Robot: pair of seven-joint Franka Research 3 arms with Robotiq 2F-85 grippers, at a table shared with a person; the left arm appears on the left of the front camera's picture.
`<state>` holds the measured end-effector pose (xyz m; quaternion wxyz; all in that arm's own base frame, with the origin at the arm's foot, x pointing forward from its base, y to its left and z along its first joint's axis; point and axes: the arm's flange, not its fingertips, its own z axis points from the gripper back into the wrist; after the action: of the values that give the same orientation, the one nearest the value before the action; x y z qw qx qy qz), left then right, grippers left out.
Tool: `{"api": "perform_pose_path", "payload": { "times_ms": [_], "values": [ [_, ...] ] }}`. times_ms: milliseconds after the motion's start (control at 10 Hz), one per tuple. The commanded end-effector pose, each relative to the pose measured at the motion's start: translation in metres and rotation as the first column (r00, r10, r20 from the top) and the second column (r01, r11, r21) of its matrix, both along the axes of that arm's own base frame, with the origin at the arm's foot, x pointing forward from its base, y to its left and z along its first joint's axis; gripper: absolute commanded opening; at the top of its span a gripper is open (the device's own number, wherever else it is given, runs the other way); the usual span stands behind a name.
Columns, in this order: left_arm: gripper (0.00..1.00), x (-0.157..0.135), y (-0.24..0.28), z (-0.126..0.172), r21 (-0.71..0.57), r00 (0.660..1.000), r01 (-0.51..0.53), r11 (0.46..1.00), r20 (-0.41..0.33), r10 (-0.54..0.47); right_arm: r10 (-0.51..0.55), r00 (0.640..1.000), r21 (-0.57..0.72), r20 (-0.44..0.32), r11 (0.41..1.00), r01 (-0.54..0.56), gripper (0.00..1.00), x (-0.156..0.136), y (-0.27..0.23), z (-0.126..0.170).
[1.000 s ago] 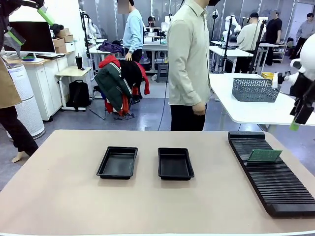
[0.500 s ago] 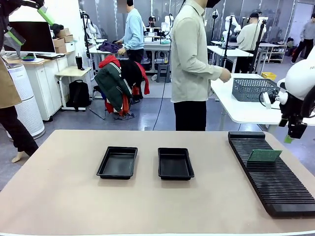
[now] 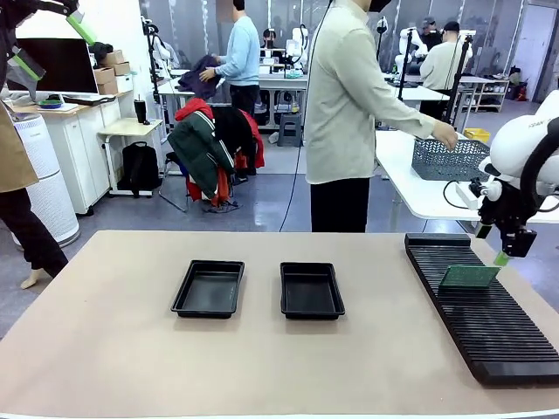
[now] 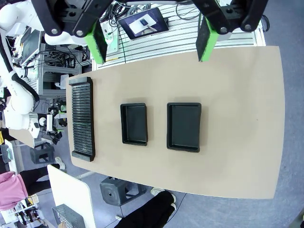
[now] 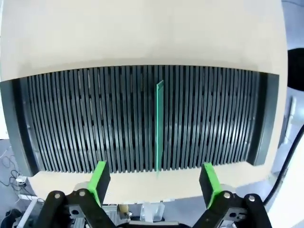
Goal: Inspect and transfer BCBs to ESD trays.
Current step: Pick up the Blank PCB from the PCB Rack and place it in the left ESD tray.
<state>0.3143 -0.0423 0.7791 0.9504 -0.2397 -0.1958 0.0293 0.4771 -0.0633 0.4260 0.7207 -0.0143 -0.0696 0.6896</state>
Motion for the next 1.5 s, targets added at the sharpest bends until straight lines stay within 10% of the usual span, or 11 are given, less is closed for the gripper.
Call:
{"api": "perform_pose_path", "payload": {
  "times_ms": [0, 1400],
  "values": [
    [1.0, 0.0, 0.0, -0.001, -0.004, 1.0, -0.001, 1.0, 0.0, 0.001, 0.03, 0.999, 0.044, -0.02, 0.999, -0.029, 1.0, 0.012, -0.003, -0.007],
    [1.0, 0.0, 0.0, -0.001, -0.004, 1.0, -0.001, 1.0, 0.0, 0.001, 0.02, 0.997, 0.033, -0.08, 0.999, -0.017, 1.0, 0.036, 0.013, -0.071]
  ]
}}
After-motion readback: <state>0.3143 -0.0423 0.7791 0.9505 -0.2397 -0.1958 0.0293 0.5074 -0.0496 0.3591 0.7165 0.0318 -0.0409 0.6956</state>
